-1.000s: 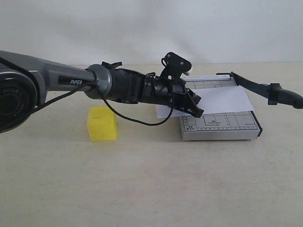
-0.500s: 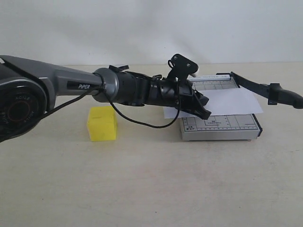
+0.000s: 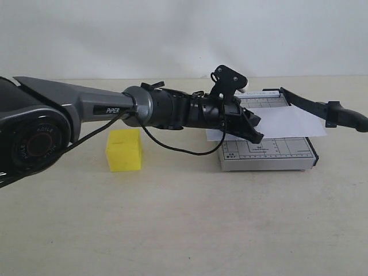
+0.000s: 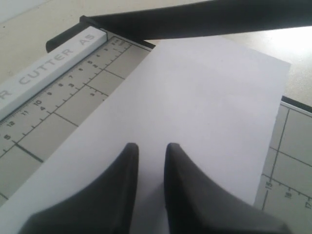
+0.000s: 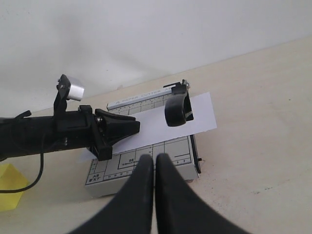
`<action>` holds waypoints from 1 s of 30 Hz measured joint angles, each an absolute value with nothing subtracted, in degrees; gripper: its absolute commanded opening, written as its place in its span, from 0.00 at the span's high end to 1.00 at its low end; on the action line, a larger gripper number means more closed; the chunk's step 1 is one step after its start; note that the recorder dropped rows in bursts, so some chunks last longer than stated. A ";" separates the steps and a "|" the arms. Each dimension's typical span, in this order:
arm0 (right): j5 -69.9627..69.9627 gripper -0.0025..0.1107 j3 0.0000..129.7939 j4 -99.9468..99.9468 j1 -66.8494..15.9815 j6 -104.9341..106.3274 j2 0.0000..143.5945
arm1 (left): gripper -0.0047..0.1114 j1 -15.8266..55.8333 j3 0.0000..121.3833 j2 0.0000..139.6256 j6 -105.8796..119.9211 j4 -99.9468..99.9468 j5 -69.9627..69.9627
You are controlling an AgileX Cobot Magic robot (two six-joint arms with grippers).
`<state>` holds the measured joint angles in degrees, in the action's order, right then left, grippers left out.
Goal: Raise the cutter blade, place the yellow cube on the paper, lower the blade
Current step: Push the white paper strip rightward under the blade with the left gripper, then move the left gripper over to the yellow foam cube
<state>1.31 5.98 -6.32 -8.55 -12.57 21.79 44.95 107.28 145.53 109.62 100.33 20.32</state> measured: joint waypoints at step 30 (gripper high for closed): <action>1.31 0.97 5.98 -6.32 -8.55 -12.57 21.79 | 0.45 33.34 73.49 111.50 41.13 41.94 11.41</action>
